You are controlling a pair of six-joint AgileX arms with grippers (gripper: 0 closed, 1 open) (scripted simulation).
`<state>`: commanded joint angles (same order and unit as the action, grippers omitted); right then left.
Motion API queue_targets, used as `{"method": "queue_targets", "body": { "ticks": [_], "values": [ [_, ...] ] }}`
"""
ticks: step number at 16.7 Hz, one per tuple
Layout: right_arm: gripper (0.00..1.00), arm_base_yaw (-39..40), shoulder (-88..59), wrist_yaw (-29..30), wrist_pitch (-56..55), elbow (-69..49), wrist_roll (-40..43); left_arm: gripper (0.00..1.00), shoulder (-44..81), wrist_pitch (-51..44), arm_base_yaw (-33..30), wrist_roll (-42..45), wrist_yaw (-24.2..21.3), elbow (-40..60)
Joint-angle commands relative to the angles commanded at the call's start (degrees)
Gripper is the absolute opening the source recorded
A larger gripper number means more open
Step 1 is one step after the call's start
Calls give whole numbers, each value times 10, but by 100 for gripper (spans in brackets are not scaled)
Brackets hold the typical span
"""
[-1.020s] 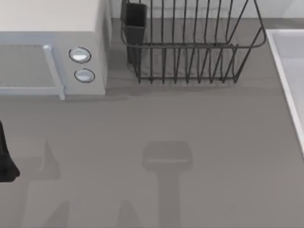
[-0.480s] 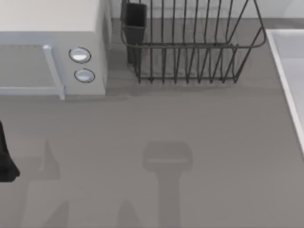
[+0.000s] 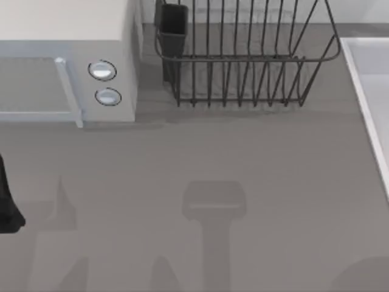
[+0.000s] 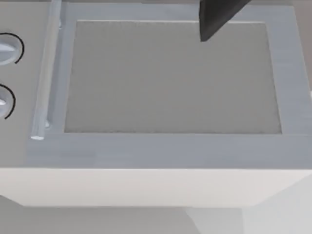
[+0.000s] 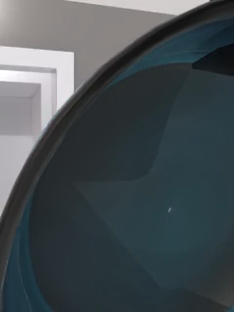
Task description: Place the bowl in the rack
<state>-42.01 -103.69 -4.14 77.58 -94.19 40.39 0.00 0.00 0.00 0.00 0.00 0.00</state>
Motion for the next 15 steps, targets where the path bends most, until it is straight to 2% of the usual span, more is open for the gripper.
{"method": "queue_targets", "body": {
  "ticks": [3,6,11,15],
  "values": [
    [0,1,16,0,78,-74,-1,100,0,0,0,0,0,0],
    [0,2,23,0,103,-100,-2,100,0,0,0,0,0,0],
    [0,8,23,4,96,-99,-6,100,0,0,0,0,0,0],
    [0,84,42,59,17,-92,-48,100,0,0,0,0,0,0]
  ]
}}
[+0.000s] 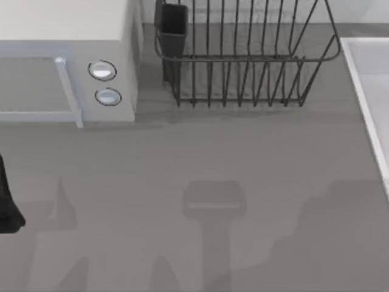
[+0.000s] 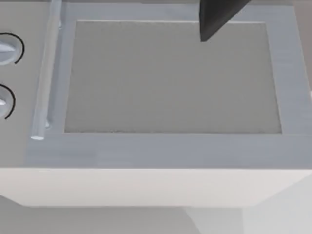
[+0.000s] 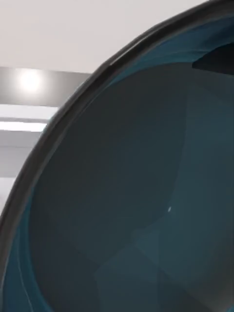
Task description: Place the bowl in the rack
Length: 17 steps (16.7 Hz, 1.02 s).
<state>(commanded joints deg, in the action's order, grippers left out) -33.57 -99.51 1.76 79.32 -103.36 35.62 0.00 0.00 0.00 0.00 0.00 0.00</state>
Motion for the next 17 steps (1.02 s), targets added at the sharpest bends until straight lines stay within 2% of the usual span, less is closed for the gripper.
{"method": "queue_targets", "body": {
  "ticks": [4,12,17],
  "values": [
    [0,153,29,92,-143,26,-76,100,0,0,0,0,0,0],
    [0,589,89,334,-501,129,-274,100,0,0,0,0,0,0],
    [0,820,135,493,-690,181,-350,100,0,0,0,0,0,0]
  ]
}}
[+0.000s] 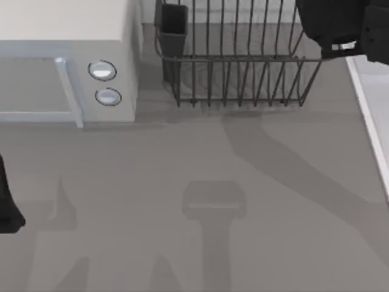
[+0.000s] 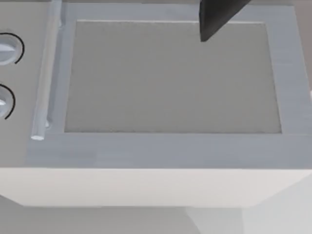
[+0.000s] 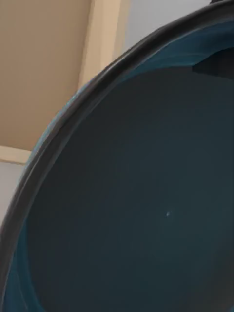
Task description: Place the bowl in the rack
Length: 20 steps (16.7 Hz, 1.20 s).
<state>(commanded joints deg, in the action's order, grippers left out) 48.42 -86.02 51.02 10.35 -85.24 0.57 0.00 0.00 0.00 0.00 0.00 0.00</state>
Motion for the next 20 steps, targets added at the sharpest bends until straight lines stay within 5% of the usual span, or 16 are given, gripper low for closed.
{"method": "queue_targets", "body": {
  "ticks": [4,9,14,20],
  "values": [
    [0,97,30,85,-80,25,-21,100,0,0,0,0,0,0],
    [0,110,34,98,-90,29,-24,100,0,0,0,0,0,0],
    [0,86,-6,77,-128,29,-24,100,0,0,0,0,0,0],
    [0,-12,-163,-19,-320,51,-22,100,0,0,0,0,0,0]
  ]
}}
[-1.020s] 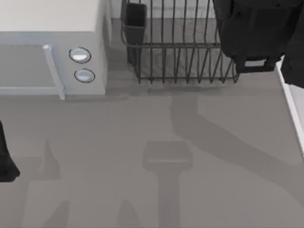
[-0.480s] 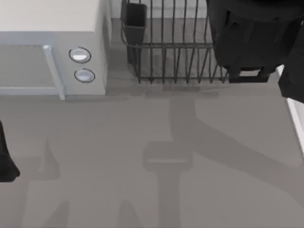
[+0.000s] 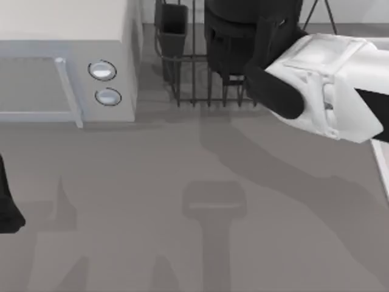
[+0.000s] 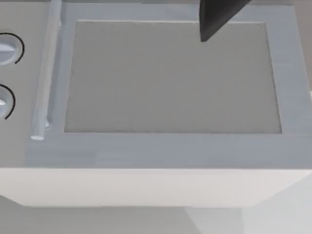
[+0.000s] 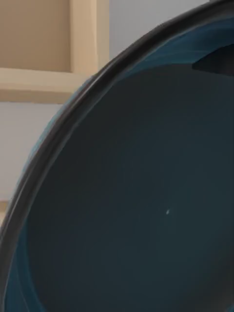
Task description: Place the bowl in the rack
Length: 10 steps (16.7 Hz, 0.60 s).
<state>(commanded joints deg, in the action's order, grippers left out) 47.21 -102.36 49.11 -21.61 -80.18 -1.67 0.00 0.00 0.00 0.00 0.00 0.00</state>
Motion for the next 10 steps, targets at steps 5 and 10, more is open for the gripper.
{"method": "queue_targets", "body": {
  "ticks": [5,10],
  "values": [
    [0,-87,-120,-87,-153,30,4,100,0,0,0,0,0,0],
    [0,-110,-148,-110,-185,38,7,100,0,0,0,0,0,0]
  ]
}}
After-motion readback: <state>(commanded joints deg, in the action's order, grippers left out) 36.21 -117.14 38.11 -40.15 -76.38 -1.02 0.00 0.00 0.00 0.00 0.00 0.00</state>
